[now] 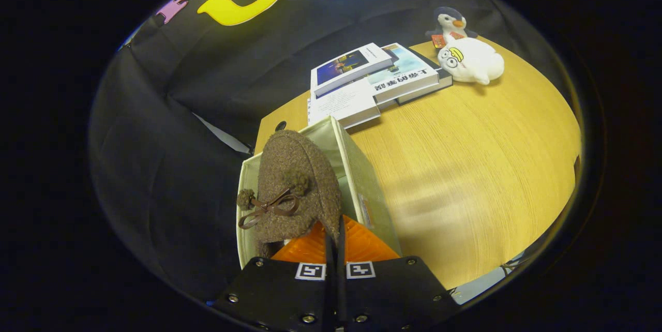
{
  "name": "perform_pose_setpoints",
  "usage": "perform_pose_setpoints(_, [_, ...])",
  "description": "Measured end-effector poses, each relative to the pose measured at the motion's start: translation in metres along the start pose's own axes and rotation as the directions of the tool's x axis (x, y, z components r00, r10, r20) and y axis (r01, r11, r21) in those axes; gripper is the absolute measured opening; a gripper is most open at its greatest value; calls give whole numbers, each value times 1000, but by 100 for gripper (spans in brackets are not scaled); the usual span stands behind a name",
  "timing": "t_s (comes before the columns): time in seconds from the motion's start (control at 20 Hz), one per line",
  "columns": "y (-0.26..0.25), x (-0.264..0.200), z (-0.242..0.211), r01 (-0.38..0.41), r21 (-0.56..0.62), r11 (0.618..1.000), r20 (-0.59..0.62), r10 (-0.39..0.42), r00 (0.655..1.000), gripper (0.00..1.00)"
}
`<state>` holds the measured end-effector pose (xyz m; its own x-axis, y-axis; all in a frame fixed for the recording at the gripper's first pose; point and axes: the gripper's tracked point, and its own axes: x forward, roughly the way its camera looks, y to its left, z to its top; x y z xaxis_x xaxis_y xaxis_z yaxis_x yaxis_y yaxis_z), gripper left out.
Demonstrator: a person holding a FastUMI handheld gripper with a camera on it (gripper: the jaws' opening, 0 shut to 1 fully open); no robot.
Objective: Open the storage box then place both shoes into the box .Put the left shoe in first, then the right shoe, with the right side of both shoes facing outward in a uniform manner.
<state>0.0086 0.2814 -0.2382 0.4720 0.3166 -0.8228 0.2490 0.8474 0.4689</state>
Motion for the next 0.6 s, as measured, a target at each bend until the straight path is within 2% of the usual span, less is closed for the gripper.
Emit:
perform_pose_setpoints(0.1, [13, -1, 0, -54, 30, 998, 9, 53, 999, 18])
perform_pose_setpoints(0.15, [18, -1, 3, -69, 24, 997, 23, 69, 997, 43])
perform_pose_setpoints(0.2, [25, -4, 6, -87, 8, 996, 37, 87, 996, 53])
perform_pose_setpoints(0.25, [28, -8, 7, -88, -18, 996, 44, 89, 995, 76])
perform_pose_setpoints(0.35, [25, -19, 14, -56, -105, 993, 71, 64, 995, 98])
perform_pose_setpoints(0.6, [19, -63, 49, -28, -252, 967, 196, 80, 977, 98])
